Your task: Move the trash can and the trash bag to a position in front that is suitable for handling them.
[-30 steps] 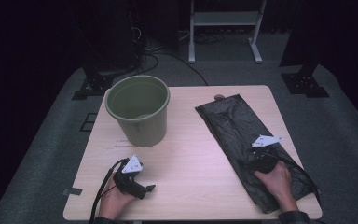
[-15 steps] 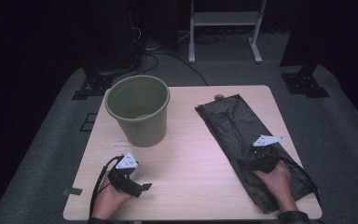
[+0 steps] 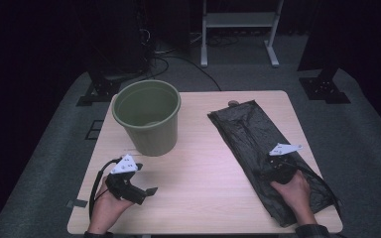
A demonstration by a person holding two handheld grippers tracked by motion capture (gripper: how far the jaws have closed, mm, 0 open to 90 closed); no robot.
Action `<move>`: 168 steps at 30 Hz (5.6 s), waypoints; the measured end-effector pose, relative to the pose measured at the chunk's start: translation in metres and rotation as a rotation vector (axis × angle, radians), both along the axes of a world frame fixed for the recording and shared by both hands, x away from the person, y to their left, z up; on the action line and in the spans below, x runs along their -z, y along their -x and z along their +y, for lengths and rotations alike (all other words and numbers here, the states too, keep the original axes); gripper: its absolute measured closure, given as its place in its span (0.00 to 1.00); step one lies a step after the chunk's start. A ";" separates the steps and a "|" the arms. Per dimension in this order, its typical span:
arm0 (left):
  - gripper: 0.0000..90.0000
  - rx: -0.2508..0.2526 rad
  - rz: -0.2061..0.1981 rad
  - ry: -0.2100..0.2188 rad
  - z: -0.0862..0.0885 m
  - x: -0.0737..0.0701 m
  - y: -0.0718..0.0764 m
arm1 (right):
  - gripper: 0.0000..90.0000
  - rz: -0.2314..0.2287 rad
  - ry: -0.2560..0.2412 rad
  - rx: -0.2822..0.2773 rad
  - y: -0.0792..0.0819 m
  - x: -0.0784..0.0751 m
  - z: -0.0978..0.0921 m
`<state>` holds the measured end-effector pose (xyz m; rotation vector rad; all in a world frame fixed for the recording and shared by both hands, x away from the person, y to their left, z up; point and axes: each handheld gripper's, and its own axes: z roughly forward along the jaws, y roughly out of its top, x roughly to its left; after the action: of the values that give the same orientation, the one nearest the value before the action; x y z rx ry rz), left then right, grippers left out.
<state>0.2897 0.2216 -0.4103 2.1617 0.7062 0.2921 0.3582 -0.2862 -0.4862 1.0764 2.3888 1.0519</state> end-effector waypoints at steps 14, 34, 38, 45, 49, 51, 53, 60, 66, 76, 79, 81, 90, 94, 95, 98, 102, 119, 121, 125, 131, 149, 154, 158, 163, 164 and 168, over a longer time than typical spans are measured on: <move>0.00 -0.004 -0.029 0.058 0.018 -0.048 -0.010 | 0.14 -0.001 0.001 0.001 0.000 0.000 0.000; 0.00 -0.034 -0.085 0.050 0.030 -0.107 -0.038 | 0.13 0.000 0.001 0.009 0.000 0.000 0.000; 0.00 -0.044 -0.101 0.052 0.032 -0.118 -0.047 | 0.13 0.000 0.001 0.010 0.000 0.000 0.000; 0.00 -0.066 -0.116 0.055 0.038 -0.133 -0.064 | 0.13 0.001 0.001 0.012 0.000 0.000 0.000; 0.00 -0.082 -0.116 0.055 0.041 -0.139 -0.076 | 0.13 0.001 0.001 0.012 0.000 0.000 0.000; 0.00 -0.092 -0.113 0.056 0.044 -0.139 -0.083 | 0.13 0.001 0.001 0.012 0.000 0.000 0.001; 0.00 -0.103 -0.105 0.049 0.047 -0.139 -0.090 | 0.13 0.001 0.002 0.012 0.000 0.000 0.001; 0.00 -0.140 -0.093 0.046 0.055 -0.132 -0.111 | 0.13 0.001 0.001 0.013 0.001 0.000 0.001; 0.00 -0.186 -0.073 0.028 0.061 -0.126 -0.129 | 0.13 0.001 0.002 0.014 0.001 0.000 0.001; 0.00 -0.235 -0.018 0.019 0.075 -0.116 -0.149 | 0.13 0.001 0.001 0.016 0.001 0.000 0.001; 0.00 -0.238 0.002 0.003 0.077 -0.110 -0.153 | 0.13 0.002 0.001 0.017 0.001 0.000 0.001; 0.00 -0.240 0.013 -0.002 0.077 -0.106 -0.155 | 0.13 0.002 0.001 0.017 0.001 0.000 0.001; 0.00 -0.232 0.027 0.025 0.073 -0.101 -0.157 | 0.13 0.002 0.002 0.016 0.001 0.000 0.001; 0.00 -0.203 0.033 0.023 0.068 -0.101 -0.155 | 0.13 0.001 0.002 0.016 0.001 0.000 0.001; 0.00 -0.199 0.035 0.022 0.065 -0.100 -0.155 | 0.13 0.001 0.002 0.016 0.001 0.000 0.001; 0.00 -0.173 0.045 0.014 0.058 -0.100 -0.152 | 0.13 0.002 0.001 0.017 0.001 0.000 0.001; 0.00 -0.132 0.053 -0.001 0.045 -0.099 -0.148 | 0.13 0.002 0.002 0.017 0.001 0.000 0.001; 0.00 0.001 0.035 0.026 0.002 -0.094 -0.122 | 0.13 0.000 0.003 0.017 0.001 0.000 0.001; 0.00 0.016 0.034 0.032 -0.003 -0.093 -0.118 | 0.13 0.001 0.003 0.017 0.001 0.000 0.001; 0.00 0.040 0.034 0.035 -0.013 -0.093 -0.112 | 0.13 0.002 0.002 0.017 0.001 0.000 0.001; 0.00 0.088 0.038 0.028 -0.031 -0.093 -0.102 | 0.13 0.003 0.002 0.017 0.001 0.000 0.001; 0.00 0.170 0.036 0.023 -0.062 -0.093 -0.080 | 0.13 0.002 0.002 0.017 0.001 0.000 0.001; 0.00 0.151 0.028 0.029 -0.061 -0.095 -0.082 | 0.13 0.001 0.002 0.019 0.001 0.000 0.001; 0.00 0.102 -0.001 0.052 -0.053 -0.102 -0.082 | 0.13 0.002 0.002 0.019 0.001 0.000 0.001; 0.00 0.076 -0.031 0.087 -0.042 -0.114 -0.076 | 0.13 0.001 0.002 0.020 0.001 0.000 0.001; 0.00 0.070 -0.037 0.090 -0.039 -0.116 -0.074 | 0.13 0.001 0.002 0.019 0.001 0.000 0.001; 0.00 0.051 -0.051 0.102 -0.029 -0.120 -0.067 | 0.13 0.001 0.002 0.019 0.001 0.000 0.001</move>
<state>0.3567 0.1927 -0.2901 2.0647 0.6237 0.2775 0.3570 -0.2854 -0.4863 1.0978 2.3750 1.0430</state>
